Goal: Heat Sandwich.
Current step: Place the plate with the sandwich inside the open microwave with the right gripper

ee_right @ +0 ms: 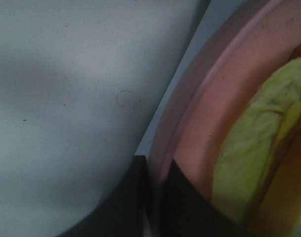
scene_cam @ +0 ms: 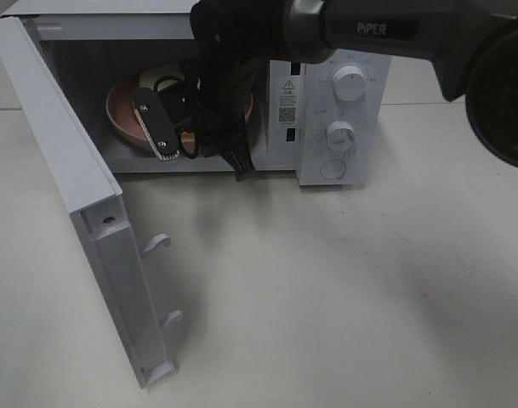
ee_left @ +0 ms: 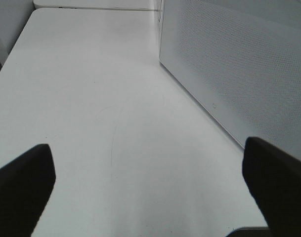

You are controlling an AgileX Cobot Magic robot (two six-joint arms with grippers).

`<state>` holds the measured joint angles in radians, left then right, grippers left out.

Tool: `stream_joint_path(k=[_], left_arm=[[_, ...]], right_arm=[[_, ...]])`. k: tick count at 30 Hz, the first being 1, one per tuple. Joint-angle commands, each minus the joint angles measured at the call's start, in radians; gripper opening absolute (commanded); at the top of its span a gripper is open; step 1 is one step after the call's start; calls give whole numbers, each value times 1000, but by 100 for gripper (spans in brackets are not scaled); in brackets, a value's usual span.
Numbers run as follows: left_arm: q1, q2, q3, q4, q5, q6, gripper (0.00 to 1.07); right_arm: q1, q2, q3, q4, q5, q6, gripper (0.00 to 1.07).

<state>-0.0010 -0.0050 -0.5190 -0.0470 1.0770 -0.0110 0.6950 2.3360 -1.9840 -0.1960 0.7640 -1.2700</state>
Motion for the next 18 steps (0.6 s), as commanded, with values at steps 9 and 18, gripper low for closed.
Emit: stream_joint_path(k=[9,18], left_arm=[[-1,-16,3,-2,-7,-8,98],[-1,-16,3,-2,-7,-8,98]], right_arm=[[-9,28,-52,-14,-64,-50,5],[-9,28,-52,-10,-69,-12,15]])
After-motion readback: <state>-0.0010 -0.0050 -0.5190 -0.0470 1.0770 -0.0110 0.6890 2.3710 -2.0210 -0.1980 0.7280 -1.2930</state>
